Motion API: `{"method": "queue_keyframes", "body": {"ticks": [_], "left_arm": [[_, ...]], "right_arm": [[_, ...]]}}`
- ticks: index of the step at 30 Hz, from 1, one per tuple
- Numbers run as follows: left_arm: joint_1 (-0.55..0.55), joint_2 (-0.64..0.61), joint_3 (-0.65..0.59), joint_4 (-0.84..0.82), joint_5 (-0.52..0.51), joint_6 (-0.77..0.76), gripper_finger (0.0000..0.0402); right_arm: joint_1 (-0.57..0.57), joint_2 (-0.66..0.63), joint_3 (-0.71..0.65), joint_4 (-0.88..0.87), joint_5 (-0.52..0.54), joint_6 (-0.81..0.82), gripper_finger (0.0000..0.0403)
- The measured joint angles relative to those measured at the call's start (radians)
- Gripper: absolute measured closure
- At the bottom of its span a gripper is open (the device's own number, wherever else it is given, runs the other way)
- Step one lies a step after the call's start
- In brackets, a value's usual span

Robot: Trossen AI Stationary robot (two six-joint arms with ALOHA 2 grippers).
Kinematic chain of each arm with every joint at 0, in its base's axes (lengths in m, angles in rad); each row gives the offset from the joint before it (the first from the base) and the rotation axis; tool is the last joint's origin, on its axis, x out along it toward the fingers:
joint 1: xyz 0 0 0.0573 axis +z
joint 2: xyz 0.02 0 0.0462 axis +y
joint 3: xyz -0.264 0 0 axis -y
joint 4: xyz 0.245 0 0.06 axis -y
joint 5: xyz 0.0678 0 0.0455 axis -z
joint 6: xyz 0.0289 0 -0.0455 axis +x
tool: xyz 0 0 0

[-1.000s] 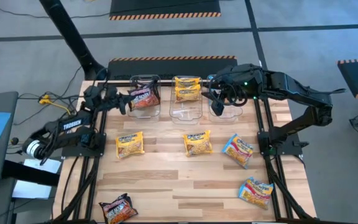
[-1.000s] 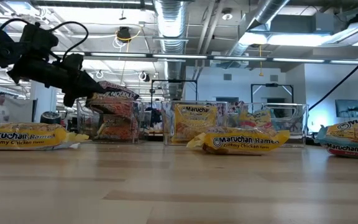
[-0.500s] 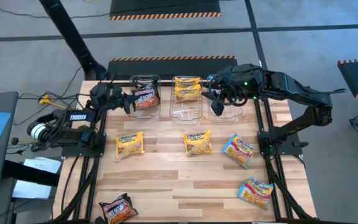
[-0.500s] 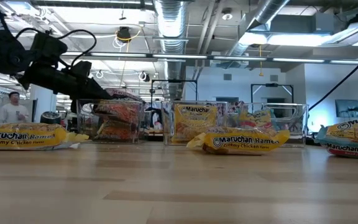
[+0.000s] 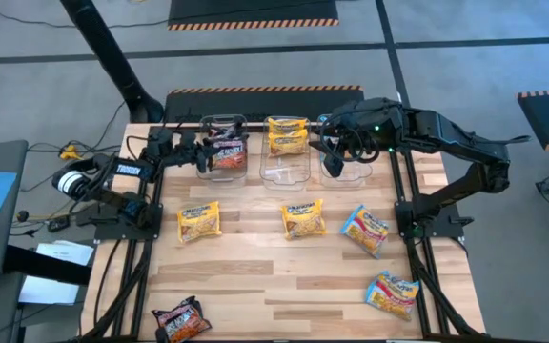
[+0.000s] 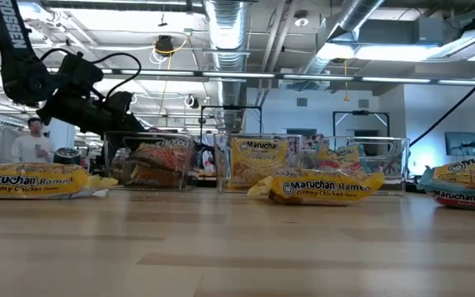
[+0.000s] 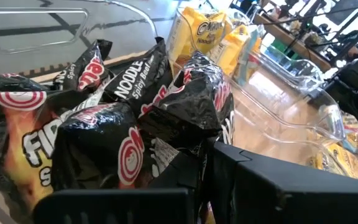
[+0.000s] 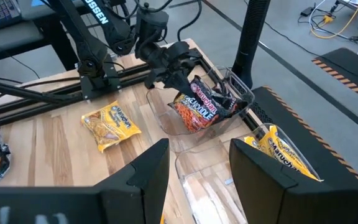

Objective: Sort Maruchan noodles
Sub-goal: Put the black noodle pack into the left transparent bin

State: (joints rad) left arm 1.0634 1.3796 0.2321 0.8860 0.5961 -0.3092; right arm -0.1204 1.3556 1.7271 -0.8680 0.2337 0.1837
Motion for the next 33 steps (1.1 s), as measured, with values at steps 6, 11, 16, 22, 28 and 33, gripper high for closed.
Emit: {"method": "queue_keyframes", "body": {"ticks": [6, 11, 16, 22, 28, 33], "left_arm": [[0.000, 0.000, 0.000, -0.001, -0.026, 0.005, 0.0401], [0.000, 0.000, 0.001, -0.012, -0.025, 0.009, 0.0385], [0.000, 0.000, 0.001, -0.042, -0.018, 0.034, 0.0346], [0.000, 0.000, 0.001, -0.062, -0.012, -0.032, 0.0292], [0.002, 0.000, 0.001, -0.061, -0.006, -0.051, 0.0265], [0.027, 0.000, 0.001, -0.063, -0.002, -0.058, 0.0263]], "right_arm": [[0.000, 0.000, 0.000, -0.027, 0.000, 0.000, 0.0211], [0.000, 0.000, 0.000, -0.030, 0.000, 0.000, 0.0211], [0.000, 0.000, 0.000, -0.030, 0.000, 0.000, 0.0211], [0.000, 0.000, 0.000, -0.030, 0.000, 0.000, 0.0211], [0.000, 0.000, 0.000, -0.029, 0.000, 0.000, 0.0211], [0.000, 0.000, 0.000, -0.029, 0.000, 0.001, 0.0211]]}}
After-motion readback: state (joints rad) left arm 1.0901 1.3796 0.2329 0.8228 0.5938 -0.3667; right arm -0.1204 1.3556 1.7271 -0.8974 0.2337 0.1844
